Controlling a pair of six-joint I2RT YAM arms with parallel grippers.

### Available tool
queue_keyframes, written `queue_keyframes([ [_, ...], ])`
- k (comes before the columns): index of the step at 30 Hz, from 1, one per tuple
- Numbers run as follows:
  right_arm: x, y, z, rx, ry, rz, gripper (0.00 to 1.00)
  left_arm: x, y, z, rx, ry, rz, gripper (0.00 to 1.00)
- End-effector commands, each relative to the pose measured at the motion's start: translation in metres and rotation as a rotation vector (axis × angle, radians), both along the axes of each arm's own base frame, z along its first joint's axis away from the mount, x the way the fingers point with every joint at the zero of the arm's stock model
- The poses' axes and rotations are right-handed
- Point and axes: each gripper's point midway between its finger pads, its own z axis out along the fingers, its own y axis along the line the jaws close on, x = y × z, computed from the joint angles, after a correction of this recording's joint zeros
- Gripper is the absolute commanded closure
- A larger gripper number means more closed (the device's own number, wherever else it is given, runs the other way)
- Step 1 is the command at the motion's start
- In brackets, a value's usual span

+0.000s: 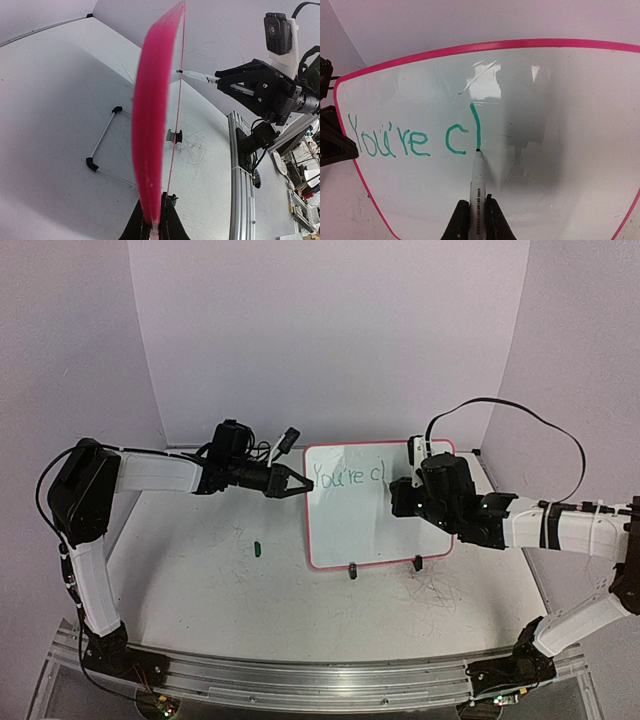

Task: Write a sentence on the whiteboard
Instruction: Pick up the sentence from the whiteboard.

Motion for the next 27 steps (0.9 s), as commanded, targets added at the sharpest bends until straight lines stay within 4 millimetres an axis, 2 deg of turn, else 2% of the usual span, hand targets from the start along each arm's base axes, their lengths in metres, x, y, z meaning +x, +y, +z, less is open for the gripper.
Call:
queue_keyframes([
  [1, -0.001, -0.004, -0.005, -0.018, 0.021, -0.01, 1.0, 0.006, 0.003, 0.0, 0.022, -0.041, 0.031, 1.0],
  [12, 0.014, 0.001, 0.028, -0.013, -0.057, -0.034, 1.0, 0.006, 0.004, 0.001, 0.022, -0.044, 0.032, 1.0],
  [19, 0.018, -0.001, 0.032, -0.021, -0.068, -0.058, 1.0, 0.007, 0.004, 0.001, 0.022, -0.044, 0.033, 1.0],
  [27, 0.016, -0.013, 0.029, -0.022, -0.061, -0.112, 1.0, 0.007, 0.004, 0.001, 0.022, -0.045, 0.032, 1.0],
])
